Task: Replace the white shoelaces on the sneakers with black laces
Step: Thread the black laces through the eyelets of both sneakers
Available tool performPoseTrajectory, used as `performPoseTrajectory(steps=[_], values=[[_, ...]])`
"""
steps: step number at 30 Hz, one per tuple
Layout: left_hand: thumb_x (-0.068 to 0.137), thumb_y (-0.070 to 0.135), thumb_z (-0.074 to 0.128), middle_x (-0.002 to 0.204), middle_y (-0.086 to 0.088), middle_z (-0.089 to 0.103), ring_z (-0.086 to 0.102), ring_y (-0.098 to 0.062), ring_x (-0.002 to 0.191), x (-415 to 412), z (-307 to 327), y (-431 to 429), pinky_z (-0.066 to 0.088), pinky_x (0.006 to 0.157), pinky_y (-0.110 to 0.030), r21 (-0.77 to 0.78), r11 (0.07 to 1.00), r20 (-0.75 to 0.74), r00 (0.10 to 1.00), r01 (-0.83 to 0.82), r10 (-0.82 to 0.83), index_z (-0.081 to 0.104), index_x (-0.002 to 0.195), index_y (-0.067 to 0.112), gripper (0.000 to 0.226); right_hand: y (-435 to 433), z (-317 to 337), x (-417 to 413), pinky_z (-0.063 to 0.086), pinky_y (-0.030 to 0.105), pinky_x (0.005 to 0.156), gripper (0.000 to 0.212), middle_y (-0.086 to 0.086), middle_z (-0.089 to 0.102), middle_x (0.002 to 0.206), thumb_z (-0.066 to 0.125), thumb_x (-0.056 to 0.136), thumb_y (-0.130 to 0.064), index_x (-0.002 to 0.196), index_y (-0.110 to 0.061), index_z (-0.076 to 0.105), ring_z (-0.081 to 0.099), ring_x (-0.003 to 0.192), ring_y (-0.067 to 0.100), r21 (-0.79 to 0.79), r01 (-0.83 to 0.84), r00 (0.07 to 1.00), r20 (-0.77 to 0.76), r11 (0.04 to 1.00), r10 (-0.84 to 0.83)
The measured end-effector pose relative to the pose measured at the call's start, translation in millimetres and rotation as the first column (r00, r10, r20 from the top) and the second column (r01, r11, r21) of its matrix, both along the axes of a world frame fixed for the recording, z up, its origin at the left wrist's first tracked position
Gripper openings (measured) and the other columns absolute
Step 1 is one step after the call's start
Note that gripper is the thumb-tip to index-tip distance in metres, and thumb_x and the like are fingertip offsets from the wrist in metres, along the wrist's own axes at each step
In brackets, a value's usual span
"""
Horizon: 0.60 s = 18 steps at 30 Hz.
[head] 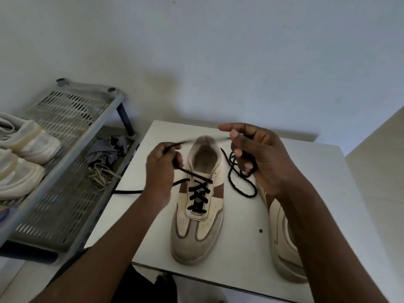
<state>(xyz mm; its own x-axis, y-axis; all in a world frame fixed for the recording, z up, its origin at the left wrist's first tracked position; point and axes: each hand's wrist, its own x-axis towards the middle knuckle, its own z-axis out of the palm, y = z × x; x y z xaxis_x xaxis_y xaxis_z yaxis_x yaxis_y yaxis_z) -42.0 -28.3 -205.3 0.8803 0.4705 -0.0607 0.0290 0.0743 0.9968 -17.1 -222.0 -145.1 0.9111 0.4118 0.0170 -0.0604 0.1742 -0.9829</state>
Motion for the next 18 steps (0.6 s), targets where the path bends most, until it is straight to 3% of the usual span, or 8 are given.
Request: performPoseTrajectory(steps=[2,6,8,11,13,15,16,18], values=[[0.093,-0.002,0.038,0.059,0.002,0.053,0.048,-0.009,0.053,3.0,-9.9,12.9,0.041,0.059,-0.024,-0.023,0.998,-0.130,0.990,-0.056,0.053,0.060,0.086,0.013,0.028,-5.6,-4.3,4.8,0.024,0.022,0.044,0.024,-0.002,0.049,0.059,0.059,0.090,-0.016,0.111,-0.011,0.067,0.031,0.047,0.012,-0.019,0.074,0.997,-0.011,0.997,-0.074],[0.095,0.002,0.040,0.059,0.001,0.050,0.044,-0.010,0.054,4.2,-19.2,25.4,0.034,0.052,-0.022,0.031,0.999,-0.234,0.972,-0.017,0.024,0.062,0.084,0.013,0.027,-14.2,-6.3,16.0,0.031,0.022,0.052,0.012,-0.002,0.059,0.069,0.057,0.089,-0.013,0.096,-0.012,0.067,0.039,0.050,0.010,0.153,0.237,0.970,-0.101,0.959,-0.223],[0.093,0.004,0.046,0.059,0.002,0.051,0.043,-0.010,0.054,2.8,-17.6,25.0,0.034,0.050,-0.020,0.075,0.995,-0.236,0.971,0.061,-0.042,0.063,0.086,0.011,0.020,-17.5,-6.2,18.0,0.038,0.020,0.056,0.020,-0.002,0.069,0.091,0.053,0.089,-0.012,0.107,-0.014,0.063,0.051,0.058,0.010,0.270,0.189,0.982,-0.075,0.944,-0.175],[0.088,-0.001,0.053,0.063,0.005,0.063,0.053,-0.006,0.058,-5.3,-9.4,15.2,0.042,0.054,-0.015,0.194,0.933,-0.171,0.947,0.304,-0.273,0.066,0.088,0.010,0.017,-15.1,-6.6,15.8,0.049,0.019,0.066,0.028,0.002,0.066,0.123,0.045,0.096,-0.007,0.123,-0.011,0.054,0.066,0.089,0.012,0.347,0.097,0.994,0.008,0.933,-0.107],[0.084,-0.004,0.047,0.082,-0.006,0.071,0.063,-0.007,0.075,-11.2,-2.5,7.7,0.048,0.067,-0.012,0.199,0.874,-0.098,0.896,0.444,-0.433,0.068,0.091,0.005,0.024,-7.6,-8.4,13.3,0.049,0.020,0.066,0.022,0.004,0.071,0.111,0.043,0.100,-0.012,0.114,-0.011,0.059,0.067,0.085,0.012,0.286,0.173,0.980,0.048,0.943,-0.195],[0.074,0.003,0.040,0.094,-0.008,0.072,0.064,-0.010,0.091,-11.1,-1.6,8.2,0.045,0.075,-0.007,0.234,0.859,-0.051,0.888,0.456,-0.458,0.070,0.092,0.002,0.035,-1.4,-8.8,10.7,0.043,0.020,0.058,0.018,0.002,0.074,0.089,0.047,0.099,-0.016,0.098,-0.013,0.065,0.060,0.067,0.012,0.235,0.322,0.928,0.115,0.917,-0.356],[0.071,0.006,0.038,0.097,-0.004,0.073,0.063,-0.012,0.092,-9.3,-3.7,10.5,0.044,0.075,-0.007,0.261,0.867,-0.054,0.903,0.425,-0.426,0.072,0.092,0.004,0.039,-0.9,-7.6,9.7,0.038,0.021,0.056,0.017,0.002,0.071,0.081,0.052,0.098,-0.020,0.092,-0.015,0.067,0.053,0.061,0.012,0.218,0.406,0.880,0.168,0.887,-0.444],[0.076,0.001,0.038,0.104,0.004,0.072,0.060,-0.013,0.077,-5.3,-11.8,16.5,0.044,0.066,-0.013,0.346,0.871,-0.096,0.937,0.349,-0.337,0.072,0.095,0.013,0.041,-4.8,-4.0,10.8,0.033,0.025,0.059,0.019,0.005,0.067,0.080,0.057,0.096,-0.024,0.083,-0.019,0.069,0.042,0.062,0.012,0.205,0.574,0.740,0.282,0.792,-0.610]])
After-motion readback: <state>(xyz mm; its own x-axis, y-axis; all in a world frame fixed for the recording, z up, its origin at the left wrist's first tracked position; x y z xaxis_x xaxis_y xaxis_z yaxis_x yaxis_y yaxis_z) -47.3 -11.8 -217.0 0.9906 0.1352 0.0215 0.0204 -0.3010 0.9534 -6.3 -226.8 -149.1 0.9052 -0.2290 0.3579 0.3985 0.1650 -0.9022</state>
